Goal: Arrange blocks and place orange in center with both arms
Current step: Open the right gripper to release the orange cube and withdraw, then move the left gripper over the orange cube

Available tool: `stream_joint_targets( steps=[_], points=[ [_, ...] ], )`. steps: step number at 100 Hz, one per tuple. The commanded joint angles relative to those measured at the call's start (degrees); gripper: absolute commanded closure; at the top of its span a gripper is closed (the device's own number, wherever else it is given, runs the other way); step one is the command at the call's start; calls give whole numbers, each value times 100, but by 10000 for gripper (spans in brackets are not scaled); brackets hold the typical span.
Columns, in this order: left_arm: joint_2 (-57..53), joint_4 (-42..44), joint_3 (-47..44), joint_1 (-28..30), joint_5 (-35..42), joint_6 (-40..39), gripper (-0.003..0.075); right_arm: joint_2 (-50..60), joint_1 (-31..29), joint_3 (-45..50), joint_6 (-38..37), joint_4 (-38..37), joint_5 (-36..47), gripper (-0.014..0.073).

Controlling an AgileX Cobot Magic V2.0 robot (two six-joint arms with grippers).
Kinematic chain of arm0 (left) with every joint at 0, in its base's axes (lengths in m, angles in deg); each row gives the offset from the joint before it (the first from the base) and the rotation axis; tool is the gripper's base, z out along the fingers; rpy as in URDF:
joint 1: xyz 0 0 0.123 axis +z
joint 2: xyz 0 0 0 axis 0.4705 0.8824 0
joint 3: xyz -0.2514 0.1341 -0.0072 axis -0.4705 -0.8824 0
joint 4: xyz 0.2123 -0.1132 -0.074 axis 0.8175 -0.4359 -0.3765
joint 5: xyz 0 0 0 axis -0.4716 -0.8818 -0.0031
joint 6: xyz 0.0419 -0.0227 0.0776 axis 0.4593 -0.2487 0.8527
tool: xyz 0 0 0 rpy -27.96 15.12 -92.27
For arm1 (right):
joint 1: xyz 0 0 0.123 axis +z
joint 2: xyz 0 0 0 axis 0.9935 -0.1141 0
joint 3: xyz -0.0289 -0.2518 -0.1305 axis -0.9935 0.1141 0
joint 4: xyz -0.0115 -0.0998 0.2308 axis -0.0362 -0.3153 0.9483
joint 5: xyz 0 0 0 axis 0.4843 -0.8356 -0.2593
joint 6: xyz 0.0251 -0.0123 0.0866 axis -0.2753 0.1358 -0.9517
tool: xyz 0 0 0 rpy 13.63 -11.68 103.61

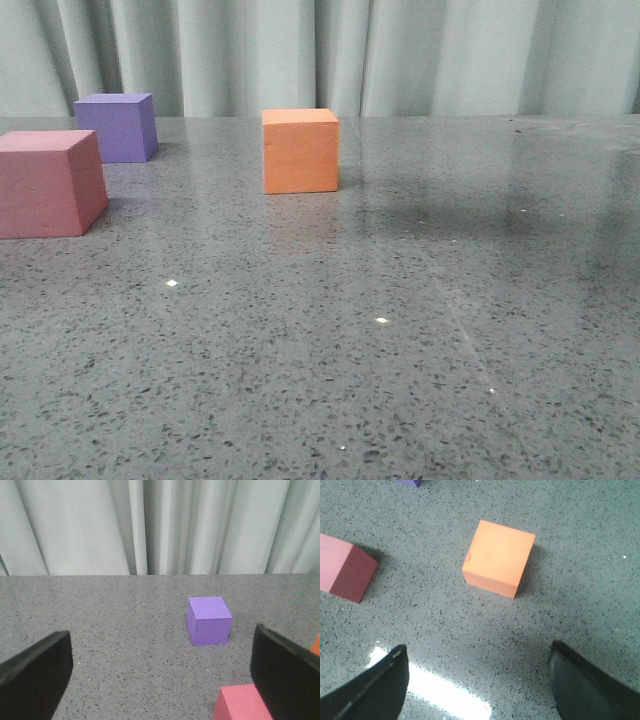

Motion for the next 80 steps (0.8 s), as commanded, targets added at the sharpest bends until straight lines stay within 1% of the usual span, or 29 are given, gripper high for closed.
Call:
stream_joint_targets(
  steps=[1, 22, 34, 53, 80],
  points=[
    [36, -70, 215, 3, 519, 0, 29, 690, -9, 435, 55, -101, 903, 25],
    [36, -175, 215, 3, 659, 0, 29, 1824, -9, 1983, 55, -106, 1878, 25],
    [36, -175, 215, 3, 659, 0, 29, 2380, -9, 2728, 55, -170, 2215, 25],
    [36, -213, 215, 3, 659, 0, 29, 2997, -9, 3473, 55, -170, 2319, 25],
    [79, -213, 247, 3, 548, 0, 29, 3503, -9, 4047, 55, -170, 2319, 25]
  ],
)
